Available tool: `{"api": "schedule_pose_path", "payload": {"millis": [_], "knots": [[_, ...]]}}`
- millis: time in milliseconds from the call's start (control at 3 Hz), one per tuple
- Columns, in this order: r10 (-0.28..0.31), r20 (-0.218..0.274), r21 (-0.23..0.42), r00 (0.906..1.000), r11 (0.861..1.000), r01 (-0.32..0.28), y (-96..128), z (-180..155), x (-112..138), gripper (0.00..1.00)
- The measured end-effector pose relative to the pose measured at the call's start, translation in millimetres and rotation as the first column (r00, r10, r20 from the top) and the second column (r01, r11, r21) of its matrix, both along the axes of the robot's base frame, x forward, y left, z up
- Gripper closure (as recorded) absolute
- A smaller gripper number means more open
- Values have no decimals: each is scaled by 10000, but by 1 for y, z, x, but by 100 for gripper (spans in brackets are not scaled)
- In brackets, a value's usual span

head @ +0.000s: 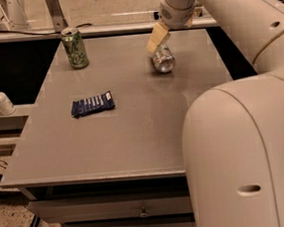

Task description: Place 7up can upright

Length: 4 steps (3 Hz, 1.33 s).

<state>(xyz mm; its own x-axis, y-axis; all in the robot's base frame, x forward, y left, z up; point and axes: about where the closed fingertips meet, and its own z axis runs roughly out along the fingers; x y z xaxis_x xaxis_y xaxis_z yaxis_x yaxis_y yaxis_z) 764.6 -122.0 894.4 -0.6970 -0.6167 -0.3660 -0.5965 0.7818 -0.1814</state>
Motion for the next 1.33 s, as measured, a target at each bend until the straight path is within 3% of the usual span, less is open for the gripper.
{"api": "schedule_pose_path", "payload": {"millis": [333,667,1000,1333], "knots": [[-998,-84,166,9950,9949,999,8,-7,17,0],[-1796,-387,355,9830,9828,1810,18,-19,26,0],[-2260,-690,518,9717,9719,2297,27,-30,29,0],[-2504,-920,612,9638,9646,2565,36,-38,31,15]]}}
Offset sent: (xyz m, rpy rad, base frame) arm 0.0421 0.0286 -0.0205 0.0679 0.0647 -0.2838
